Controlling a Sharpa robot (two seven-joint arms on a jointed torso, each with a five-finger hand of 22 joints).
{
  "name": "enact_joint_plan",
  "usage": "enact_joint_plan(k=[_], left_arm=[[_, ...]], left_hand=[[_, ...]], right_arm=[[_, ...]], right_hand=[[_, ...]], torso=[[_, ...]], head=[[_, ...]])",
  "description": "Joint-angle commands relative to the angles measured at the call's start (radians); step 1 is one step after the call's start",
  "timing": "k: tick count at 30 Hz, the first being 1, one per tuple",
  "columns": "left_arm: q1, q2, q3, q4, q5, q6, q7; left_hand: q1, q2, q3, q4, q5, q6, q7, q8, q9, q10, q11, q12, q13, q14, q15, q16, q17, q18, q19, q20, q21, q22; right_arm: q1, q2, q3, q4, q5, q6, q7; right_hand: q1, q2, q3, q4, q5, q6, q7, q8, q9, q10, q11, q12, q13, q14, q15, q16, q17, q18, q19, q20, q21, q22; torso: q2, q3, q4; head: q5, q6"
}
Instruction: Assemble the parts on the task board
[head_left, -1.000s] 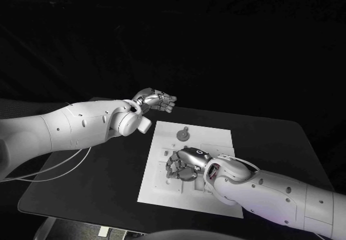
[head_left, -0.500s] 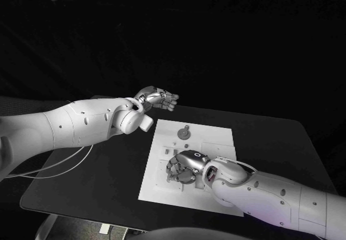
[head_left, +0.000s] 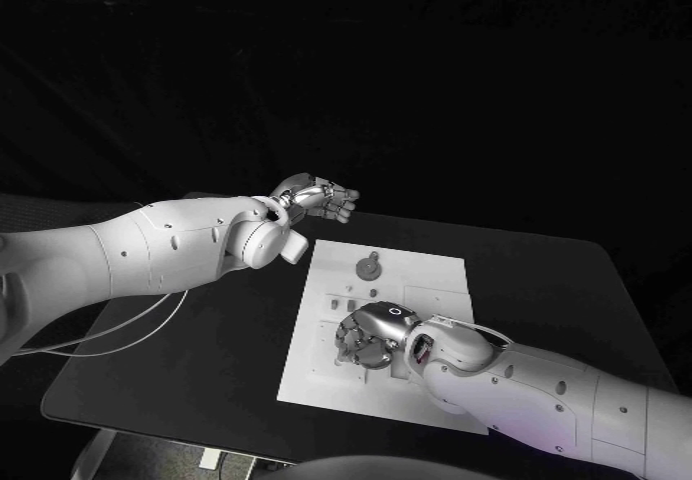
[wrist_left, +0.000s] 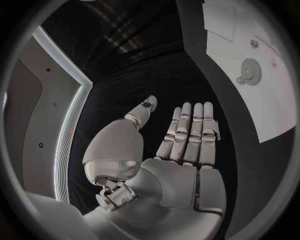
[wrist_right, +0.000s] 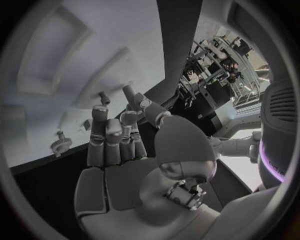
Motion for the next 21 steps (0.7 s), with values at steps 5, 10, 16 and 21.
enact_joint_plan(k=[5, 10, 16, 21], left_arm=[[0.001, 0.002, 0.001, 0.001, 0.002, 0.002, 0.009], [0.001, 0.002, 0.001, 0.001, 0.002, 0.003, 0.009], [0.001, 0.002, 0.001, 0.001, 0.002, 0.003, 0.008], [0.001, 0.002, 0.001, 0.0, 0.002, 0.004, 0.007]], left_hand=[[0.01, 0.002, -0.006, 0.0, 0.0, 0.002, -0.003, 0.006, -0.002, 0.006, 0.0, -0.005, -0.002, 0.0, 0.0, -0.007, 0.002, 0.017, -0.008, 0.001, -0.004, 0.002], [0.01, 0.002, -0.007, 0.0, 0.0, 0.002, -0.003, 0.006, -0.002, 0.006, 0.0, -0.005, -0.002, 0.0, 0.0, -0.007, 0.002, 0.016, -0.008, 0.001, -0.004, 0.002], [0.011, 0.002, -0.007, 0.0, 0.0, 0.002, -0.003, 0.006, -0.002, 0.006, 0.0, -0.005, -0.003, 0.0, 0.0, -0.007, 0.002, 0.016, -0.008, 0.0, -0.004, 0.002], [0.011, 0.002, -0.007, 0.0, 0.0, 0.001, -0.003, 0.006, -0.002, 0.006, 0.0, -0.005, -0.003, 0.0, 0.0, -0.008, 0.002, 0.016, -0.008, 0.0, -0.004, 0.002]], right_arm=[[-0.002, 0.003, -0.001, 0.002, -0.026, 0.0, 0.0], [-0.002, 0.006, -0.002, 0.007, -0.026, 0.002, 0.001], [-0.002, 0.01, -0.002, 0.008, -0.027, 0.006, 0.001], [-0.002, 0.009, -0.003, 0.006, -0.028, 0.006, 0.001]], right_hand=[[0.002, 0.004, 0.008, 0.0, 0.003, 0.038, 0.031, 0.005, 0.001, -0.002, -0.005, 0.0, 0.001, 0.003, -0.006, 0.005, 0.002, 0.014, 0.005, -0.006, 0.007, 0.017], [0.002, 0.004, 0.008, 0.0, 0.003, 0.039, 0.031, 0.005, 0.001, -0.002, -0.005, 0.001, 0.001, 0.003, -0.006, 0.006, 0.002, 0.014, 0.005, -0.007, 0.008, 0.017], [0.002, 0.004, 0.009, 0.0, 0.003, 0.039, 0.031, 0.005, 0.001, -0.002, -0.005, 0.001, 0.002, 0.003, -0.006, 0.006, 0.002, 0.014, 0.005, -0.007, 0.008, 0.017], [0.003, 0.005, 0.009, 0.001, 0.003, 0.039, 0.031, 0.006, 0.001, -0.002, -0.005, 0.001, 0.002, 0.003, -0.006, 0.006, 0.002, 0.014, 0.006, -0.007, 0.008, 0.017]], torso=[[0.0, -0.0017, 0.0003], [0.0, -0.003, 0.0009], [0.0, -0.0025, 0.0003], [0.0, -0.0024, 0.0007]], head=[[0.004, -0.004], [0.005, -0.005], [0.01, -0.008], [0.011, -0.008]])
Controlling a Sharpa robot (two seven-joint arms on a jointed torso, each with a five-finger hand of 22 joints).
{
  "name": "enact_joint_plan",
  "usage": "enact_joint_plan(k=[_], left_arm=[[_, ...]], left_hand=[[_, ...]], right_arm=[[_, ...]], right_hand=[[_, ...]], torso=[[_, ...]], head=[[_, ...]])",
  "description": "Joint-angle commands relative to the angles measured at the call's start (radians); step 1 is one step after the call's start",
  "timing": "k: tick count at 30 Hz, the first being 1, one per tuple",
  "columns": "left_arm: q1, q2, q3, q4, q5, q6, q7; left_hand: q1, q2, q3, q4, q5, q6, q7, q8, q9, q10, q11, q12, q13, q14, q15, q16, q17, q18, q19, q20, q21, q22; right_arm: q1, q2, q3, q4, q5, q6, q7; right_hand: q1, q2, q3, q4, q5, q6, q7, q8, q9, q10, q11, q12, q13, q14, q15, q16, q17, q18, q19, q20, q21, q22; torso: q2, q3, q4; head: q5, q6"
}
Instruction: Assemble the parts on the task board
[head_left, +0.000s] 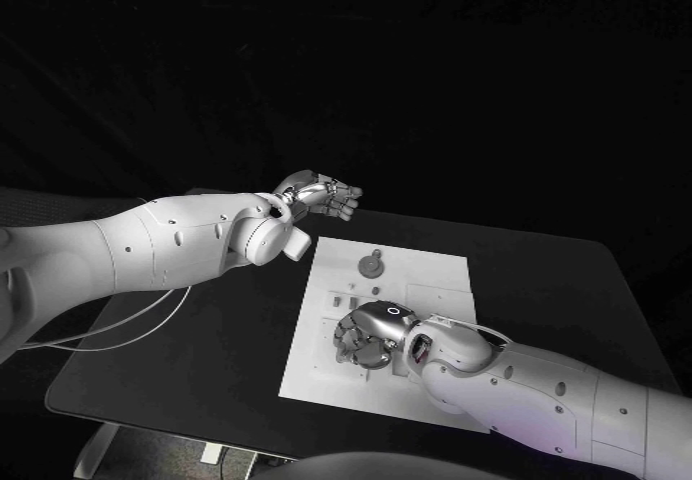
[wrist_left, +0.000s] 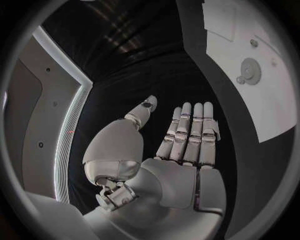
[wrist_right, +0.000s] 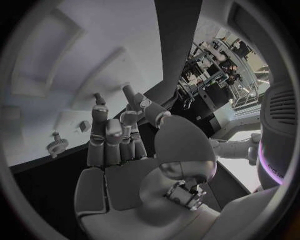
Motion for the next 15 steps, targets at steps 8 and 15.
enact_joint_plan(k=[8, 15], left_arm=[[0.001, 0.004, 0.001, 0.0, 0.002, 0.005, 0.008], [0.001, 0.004, 0.001, -0.001, 0.002, 0.002, 0.008]], left_hand=[[0.011, 0.002, -0.007, 0.0, 0.0, 0.001, -0.003, 0.006, -0.002, 0.006, 0.0, -0.005, -0.002, -0.001, 0.0, -0.004, 0.001, 0.016, -0.008, 0.0, -0.004, 0.002], [0.011, 0.002, -0.007, 0.0, 0.0, 0.001, -0.003, 0.006, -0.002, 0.006, 0.0, -0.006, -0.002, -0.001, 0.0, -0.005, 0.001, 0.016, -0.008, 0.0, -0.004, 0.002]], right_arm=[[-0.003, 0.009, -0.01, -0.013, -0.014, 0.007, 0.003], [-0.005, 0.01, -0.014, -0.02, -0.012, 0.012, 0.005]], right_hand=[[0.002, 0.005, 0.006, -0.002, 0.003, 0.039, 0.032, 0.004, 0.002, -0.002, -0.005, 0.001, 0.001, 0.001, -0.009, 0.007, 0.001, 0.016, 0.002, -0.003, 0.005, 0.017], [0.002, 0.005, 0.006, -0.002, 0.003, 0.039, 0.032, 0.004, 0.002, -0.002, -0.005, 0.001, 0.001, 0.001, -0.009, 0.007, 0.001, 0.016, 0.002, -0.004, 0.005, 0.017]], torso=[[0.0, 0.0015, -0.0004], [0.0, 0.001, -0.001]], head=[[0.002, -0.004], [0.003, 0.001]])
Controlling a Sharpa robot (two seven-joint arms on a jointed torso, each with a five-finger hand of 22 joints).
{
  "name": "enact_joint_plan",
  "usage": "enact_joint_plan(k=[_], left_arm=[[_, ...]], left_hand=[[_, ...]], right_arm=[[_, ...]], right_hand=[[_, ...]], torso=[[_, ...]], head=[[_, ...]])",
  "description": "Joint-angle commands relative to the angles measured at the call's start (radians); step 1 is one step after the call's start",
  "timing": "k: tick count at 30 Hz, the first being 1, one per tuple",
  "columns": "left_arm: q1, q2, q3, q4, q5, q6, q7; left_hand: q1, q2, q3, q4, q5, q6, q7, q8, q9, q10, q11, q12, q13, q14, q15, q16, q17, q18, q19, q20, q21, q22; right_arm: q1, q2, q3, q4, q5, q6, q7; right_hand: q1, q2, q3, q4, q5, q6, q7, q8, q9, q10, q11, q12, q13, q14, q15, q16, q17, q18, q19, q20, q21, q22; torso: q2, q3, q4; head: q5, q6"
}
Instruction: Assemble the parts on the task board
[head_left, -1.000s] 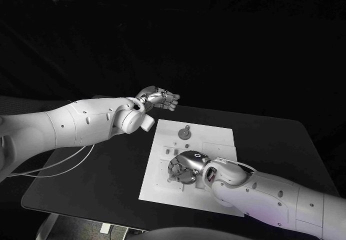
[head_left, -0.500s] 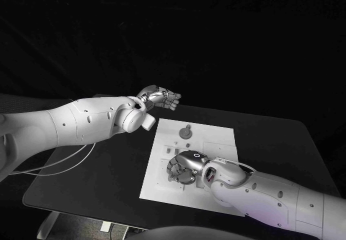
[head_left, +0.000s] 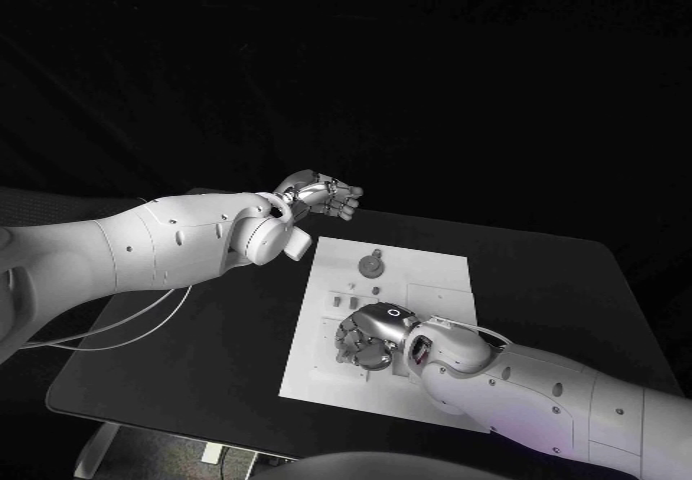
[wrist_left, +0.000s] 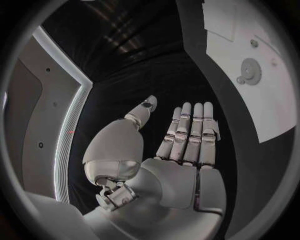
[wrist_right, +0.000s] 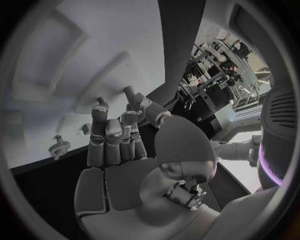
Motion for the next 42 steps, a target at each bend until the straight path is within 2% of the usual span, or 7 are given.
enact_joint_plan(k=[1, 19, 23, 27, 30, 34, 42], left_arm=[[0.001, 0.003, 0.001, 0.001, 0.002, 0.002, 0.008], [0.001, 0.004, 0.001, 0.0, 0.002, 0.002, 0.008], [0.001, 0.004, 0.001, 0.001, 0.002, 0.003, 0.008], [0.001, 0.004, 0.001, 0.0, 0.002, 0.003, 0.007], [0.001, 0.004, 0.001, 0.0, 0.002, 0.004, 0.005], [0.001, 0.003, 0.001, -0.001, 0.002, 0.007, 0.005], [0.001, -0.001, 0.001, -0.003, 0.002, 0.008, 0.006]], left_hand=[[0.011, 0.002, -0.007, 0.0, 0.0, 0.001, -0.003, 0.006, -0.001, 0.006, 0.0, -0.006, -0.001, -0.001, 0.0, -0.005, 0.002, 0.016, -0.008, 0.0, -0.004, 0.001], [0.013, 0.003, -0.007, 0.0, 0.0, 0.0, -0.003, 0.006, -0.002, 0.006, 0.0, -0.006, -0.002, 0.0, -0.001, -0.005, 0.003, 0.016, -0.008, 0.0, -0.004, 0.002], [0.013, 0.003, -0.007, 0.0, 0.0, 0.0, -0.003, 0.006, -0.002, 0.006, 0.0, -0.006, -0.003, 0.0, -0.001, -0.006, 0.003, 0.016, -0.008, 0.0, -0.003, 0.002], [0.013, 0.003, -0.007, 0.0, 0.0, 0.0, -0.002, 0.006, -0.002, 0.006, 0.0, -0.006, -0.003, 0.0, 0.0, -0.006, 0.003, 0.016, -0.009, 0.0, -0.003, 0.002], [0.013, 0.003, -0.007, 0.0, 0.0, 0.0, -0.002, 0.006, -0.002, 0.006, 0.0, -0.006, -0.003, 0.0, 0.0, -0.006, 0.003, 0.016, -0.009, 0.0, -0.003, 0.002], [0.016, 0.001, -0.007, -0.002, 0.0, 0.0, -0.002, 0.006, -0.002, 0.006, 0.001, -0.007, -0.004, 0.0, -0.001, -0.006, 0.003, 0.016, -0.009, 0.0, -0.003, 0.003], [0.014, -0.001, -0.009, -0.002, -0.001, -0.001, -0.002, 0.006, -0.003, 0.006, 0.001, -0.007, -0.005, 0.0, 0.0, -0.007, 0.004, 0.015, -0.009, 0.0, -0.003, 0.003]], right_arm=[[-0.004, 0.002, -0.002, 0.002, -0.01, 0.012, 0.004], [-0.006, 0.007, -0.008, 0.0, -0.018, 0.014, -0.002], [-0.006, 0.006, -0.008, -0.001, -0.016, 0.005, -0.011], [-0.005, 0.004, -0.009, -0.003, -0.007, -0.009, -0.011], [-0.005, 0.003, -0.009, -0.003, 0.001, -0.015, -0.011], [-0.005, 0.001, -0.009, -0.001, 0.013, -0.027, -0.007], [-0.005, -0.009, -0.009, 0.007, 0.016, -0.044, -0.005]], right_hand=[[0.002, 0.005, 0.006, -0.002, 0.003, 0.038, 0.033, 0.004, 0.001, -0.002, -0.005, 0.001, 0.001, 0.0, -0.005, 0.003, 0.001, 0.016, 0.002, -0.004, 0.005, 0.017], [0.001, 0.003, 0.006, -0.003, 0.003, 0.037, 0.033, 0.004, 0.001, -0.002, -0.005, 0.001, 0.002, 0.0, -0.005, 0.004, 0.001, 0.016, 0.002, -0.004, 0.006, 0.017], [0.005, -0.035, 0.0, -0.003, 0.002, 0.005, 0.04, -0.015, -0.006, -0.006, 0.001, 0.001, 0.003, -0.004, 0.0, 0.003, 0.001, 0.016, -0.002, -0.005, 0.006, 0.017], [0.003, -0.088, -0.032, -0.004, 0.003, -0.078, 0.069, -0.06, -0.025, -0.015, 0.028, 0.001, 0.006, -0.008, 0.024, 0.004, 0.0, 0.016, -0.005, -0.005, 0.008, 0.017], [-0.001, -0.105, -0.056, -0.004, 0.003, -0.115, 0.082, -0.08, -0.034, -0.023, 0.041, 0.0, 0.007, -0.011, 0.037, 0.004, 0.0, 0.016, -0.008, -0.004, 0.007, 0.017], [0.005, -0.108, -0.085, -0.004, 0.003, -0.147, 0.098, -0.095, -0.041, -0.038, 0.057, 0.002, 0.01, -0.018, 0.053, 0.006, -0.001, 0.016, -0.013, -0.001, 0.005, 0.015], [0.007, -0.108, -0.093, -0.003, 0.002, -0.147, 0.1, -0.094, -0.04, -0.041, 0.059, 0.004, 0.011, -0.019, 0.056, 0.007, -0.001, 0.016, -0.013, 0.0, 0.004, 0.014]], torso=[[0.0, -0.0004, -0.0006], [0.0, 0.0001, -0.0006], [0.0, -0.0003, -0.0012], [0.0, 0.0002, -0.0015], [0.0, 0.0003, -0.001], [0.0, 0.0012, -0.0007], [0.0, 0.0015, -0.0021]], head=[[0.002, 0.002], [0.003, 0.01], [0.003, 0.013], [0.003, 0.012], [0.003, 0.014], [0.002, 0.016], [0.0, 0.018]])
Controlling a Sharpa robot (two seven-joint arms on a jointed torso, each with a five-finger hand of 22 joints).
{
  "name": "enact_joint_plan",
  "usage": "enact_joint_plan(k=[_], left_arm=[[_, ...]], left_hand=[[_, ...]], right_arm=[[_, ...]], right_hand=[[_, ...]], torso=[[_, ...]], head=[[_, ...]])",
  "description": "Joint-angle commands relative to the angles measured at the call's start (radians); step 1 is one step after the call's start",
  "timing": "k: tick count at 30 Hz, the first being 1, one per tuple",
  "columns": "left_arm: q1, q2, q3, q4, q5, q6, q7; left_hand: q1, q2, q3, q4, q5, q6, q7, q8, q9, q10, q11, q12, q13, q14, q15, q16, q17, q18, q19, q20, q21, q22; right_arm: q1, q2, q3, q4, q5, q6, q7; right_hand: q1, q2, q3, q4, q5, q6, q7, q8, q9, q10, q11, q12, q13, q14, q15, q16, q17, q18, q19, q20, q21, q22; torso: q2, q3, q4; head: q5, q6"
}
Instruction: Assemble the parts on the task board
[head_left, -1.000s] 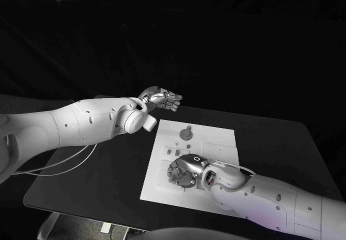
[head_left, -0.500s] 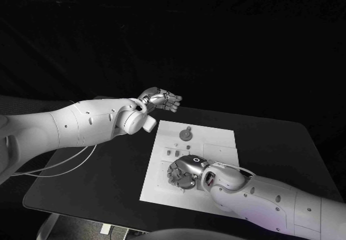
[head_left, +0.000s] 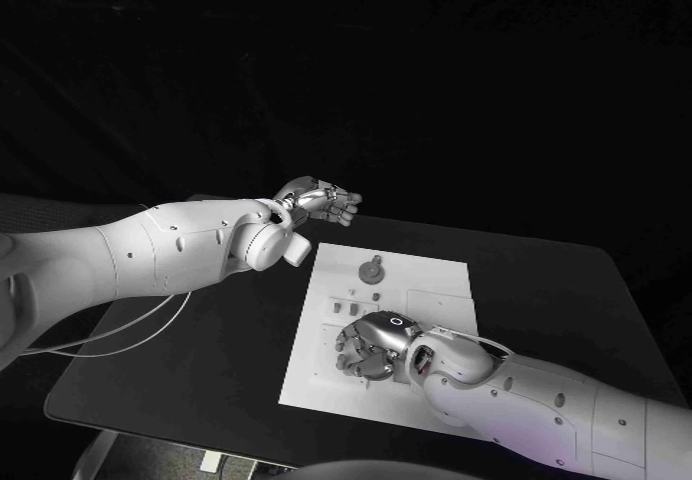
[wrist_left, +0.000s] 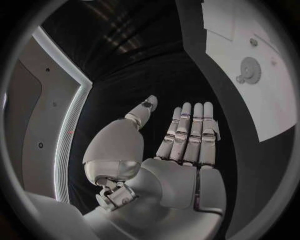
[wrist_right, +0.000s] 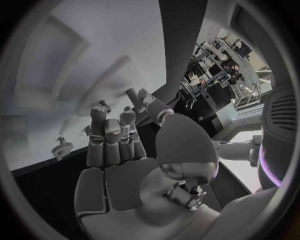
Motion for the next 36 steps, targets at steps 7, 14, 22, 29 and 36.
enact_joint_plan(k=[7, 14, 22, 29, 36], left_arm=[[0.001, -0.003, 0.001, 0.0, 0.002, 0.009, 0.007], [0.001, -0.006, 0.001, -0.003, 0.002, 0.011, 0.006], [0.001, -0.003, 0.001, -0.012, 0.001, 0.013, 0.006], [0.001, -0.005, 0.0, -0.013, -0.002, 0.011, 0.004], [0.001, -0.008, 0.0, -0.011, -0.008, 0.002, -0.005]], left_hand=[[0.006, -0.001, -0.007, 0.001, -0.002, -0.001, -0.002, 0.006, -0.001, 0.006, 0.001, -0.003, -0.002, 0.0, 0.0, -0.007, 0.002, 0.015, -0.009, 0.0, -0.003, 0.002], [0.006, -0.001, -0.007, 0.001, -0.002, -0.001, -0.002, 0.006, -0.001, 0.006, 0.001, -0.003, -0.002, 0.0, 0.0, -0.007, 0.002, 0.015, -0.009, 0.0, -0.003, 0.002], [0.007, 0.0, -0.007, 0.001, -0.002, -0.001, -0.002, 0.006, -0.002, 0.006, 0.001, -0.004, -0.003, 0.0, -0.001, -0.008, 0.002, 0.015, -0.009, 0.0, -0.003, 0.002], [0.008, 0.002, -0.006, 0.002, -0.001, 0.0, -0.002, 0.007, -0.002, 0.006, 0.001, -0.004, -0.004, 0.003, -0.001, -0.007, 0.003, 0.015, -0.008, -0.001, -0.002, 0.003], [0.011, 0.004, -0.004, 0.002, -0.001, 0.002, 0.0, 0.008, -0.002, 0.009, 0.002, -0.003, -0.005, 0.007, -0.001, -0.006, 0.006, 0.017, -0.003, -0.002, 0.0, 0.005]], right_arm=[[0.01, -0.033, 0.001, 0.038, 0.036, -0.028, 0.012], [0.043, -0.092, 0.019, 0.111, 0.106, -0.046, 0.028], [0.106, -0.206, 0.032, 0.168, 0.287, -0.062, 0.171], [0.141, -0.31, 0.032, 0.189, 0.383, -0.064, 0.133], [0.174, -0.386, 0.039, 0.16, 0.498, 0.128, -0.121]], right_hand=[[-0.015, -0.009, -0.022, 0.002, 0.002, -0.04, 0.043, 0.003, 0.001, -0.002, 0.007, 0.006, 0.002, -0.001, 0.007, 0.007, -0.002, 0.019, -0.003, 0.002, -0.001, 0.013], [-0.037, -0.01, -0.034, 0.004, 0.002, -0.035, 0.042, 0.007, 0.001, -0.001, 0.005, 0.009, 0.001, -0.001, 0.005, 0.009, -0.004, 0.019, -0.001, 0.004, -0.003, 0.011], [-0.106, -0.01, -0.077, 0.005, 0.002, -0.055, 0.046, -0.001, -0.004, -0.011, 0.01, 0.004, -0.004, -0.011, 0.009, 0.003, -0.01, 0.019, -0.012, 0.007, -0.014, 0.007], [-0.09, 0.021, -0.082, 0.001, 0.002, -0.054, 0.045, 0.002, -0.004, -0.017, 0.009, -0.009, -0.016, -0.021, 0.009, -0.009, -0.018, 0.019, -0.026, 0.009, -0.026, 0.003], [-0.092, 0.058, -0.079, 0.009, 0.002, 0.001, 0.027, 0.039, 0.016, 0.005, -0.008, -0.014, -0.03, -0.003, -0.008, -0.015, -0.028, 0.019, -0.008, 0.009, -0.027, -0.002]], torso=[[0.0, 0.0007, -0.0002], [0.0, 0.0002, -0.0008], [0.0, 0.0013, -0.0018], [-0.001, 0.0023, -0.0036], [-0.002, 0.002, -0.0038]], head=[[-0.002, 0.005], [-0.012, 0.01], [-0.039, 0.035], [-0.063, 0.04], [-0.079, 0.045]])
